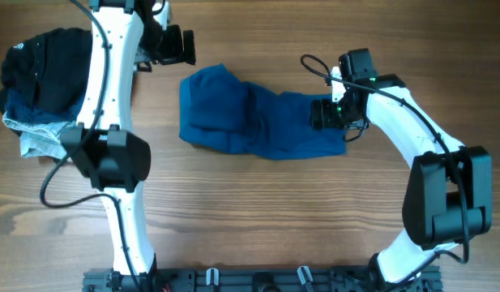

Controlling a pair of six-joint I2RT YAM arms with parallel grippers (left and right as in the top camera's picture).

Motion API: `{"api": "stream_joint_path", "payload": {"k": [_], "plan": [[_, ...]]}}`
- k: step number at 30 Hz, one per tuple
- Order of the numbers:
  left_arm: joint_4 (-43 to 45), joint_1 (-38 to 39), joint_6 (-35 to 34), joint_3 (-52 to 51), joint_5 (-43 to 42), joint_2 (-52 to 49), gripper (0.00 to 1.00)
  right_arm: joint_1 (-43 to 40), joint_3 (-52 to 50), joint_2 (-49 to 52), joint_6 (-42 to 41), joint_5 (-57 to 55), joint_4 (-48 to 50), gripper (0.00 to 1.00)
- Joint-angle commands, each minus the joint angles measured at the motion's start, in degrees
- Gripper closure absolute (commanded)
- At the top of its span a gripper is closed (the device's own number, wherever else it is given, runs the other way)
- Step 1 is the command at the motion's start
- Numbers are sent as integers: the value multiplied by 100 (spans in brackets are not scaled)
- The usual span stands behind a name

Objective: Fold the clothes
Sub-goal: 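Grasp the strip's left end with the left gripper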

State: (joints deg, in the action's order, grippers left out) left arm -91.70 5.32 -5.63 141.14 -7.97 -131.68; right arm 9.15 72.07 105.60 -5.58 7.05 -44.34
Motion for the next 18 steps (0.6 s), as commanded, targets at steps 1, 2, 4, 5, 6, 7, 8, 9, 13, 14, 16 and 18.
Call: {"api": "stream_joint_path", "payload": {"k": [1,2,4,5,6,7,8,9,13,14,16,18], "plan": [[61,-319,975,-461,-1095,-407,0,-46,518,4,160,63,-240,10],[120,-420,1176,-643,-1364,-415,0,-52,579,-55,179,63,-291,10],[269,-581,1493,-957,-1853,-415,0,-70,662,-190,177,63,-337,9],[391,-708,1676,-1143,-2205,-415,0,-83,675,-275,175,63,-332,7],[568,-791,1759,-1342,-2470,-417,0,-96,675,-345,181,61,-330,7],[791,-874,1768,-1574,-2664,-417,0,-105,675,-404,181,59,-334,7],[984,-920,1768,-1781,-2785,-420,0,-105,673,-437,179,59,-345,7],[1141,-942,1773,-1961,-2857,-420,0,-105,673,-466,175,46,-361,7],[1593,-940,1919,-2660,-2861,-420,0,-105,673,-492,173,-28,-424,7],[1628,-940,2041,-2800,-2865,-420,1,-105,673,-492,173,-28,-444,7],[1803,-960,2149,-3042,-2865,-420,1,-105,673,-492,173,-28,-472,7],[2028,-962,2391,-3265,-2859,-420,1,-105,673,-492,168,-28,-487,7]]}}
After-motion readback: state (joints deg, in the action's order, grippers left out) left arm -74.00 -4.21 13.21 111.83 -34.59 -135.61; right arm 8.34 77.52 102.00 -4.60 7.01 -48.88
